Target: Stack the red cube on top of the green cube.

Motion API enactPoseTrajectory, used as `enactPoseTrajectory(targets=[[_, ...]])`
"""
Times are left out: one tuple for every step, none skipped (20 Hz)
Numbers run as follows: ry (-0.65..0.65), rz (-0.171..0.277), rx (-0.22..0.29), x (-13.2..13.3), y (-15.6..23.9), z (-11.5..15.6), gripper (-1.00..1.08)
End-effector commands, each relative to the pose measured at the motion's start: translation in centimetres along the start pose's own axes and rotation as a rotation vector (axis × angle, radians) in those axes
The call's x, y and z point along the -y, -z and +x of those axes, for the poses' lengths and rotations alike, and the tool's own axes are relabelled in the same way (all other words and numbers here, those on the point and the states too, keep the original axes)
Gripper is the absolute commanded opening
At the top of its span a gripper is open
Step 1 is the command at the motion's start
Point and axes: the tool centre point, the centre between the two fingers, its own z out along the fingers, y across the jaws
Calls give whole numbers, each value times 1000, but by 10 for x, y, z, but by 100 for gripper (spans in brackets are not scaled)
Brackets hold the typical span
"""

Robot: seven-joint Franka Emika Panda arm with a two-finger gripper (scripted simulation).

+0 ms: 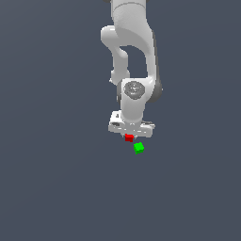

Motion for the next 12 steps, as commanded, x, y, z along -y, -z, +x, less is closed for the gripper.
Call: enactPoseTrajectory(targets=[[-1, 0, -1, 18, -6, 9, -100], [-1, 0, -1, 24, -8, 11, -100], [-1, 0, -1, 29, -10, 14, -100], [-1, 0, -1, 34, -12, 16, -100], [-1, 0, -1, 38, -13, 18, -100], [-1, 0, -1, 41, -15, 20, -100], [-1, 0, -1, 44, -16, 22, -100], [-1, -1, -1, 47, -17, 23, -100], [-1, -1, -1, 50, -18, 24, -100], [-1, -1, -1, 51, -18, 25, -100], [-1, -1, -1, 53, -19, 26, -100], [-1, -1, -1, 54, -19, 27, -100]])
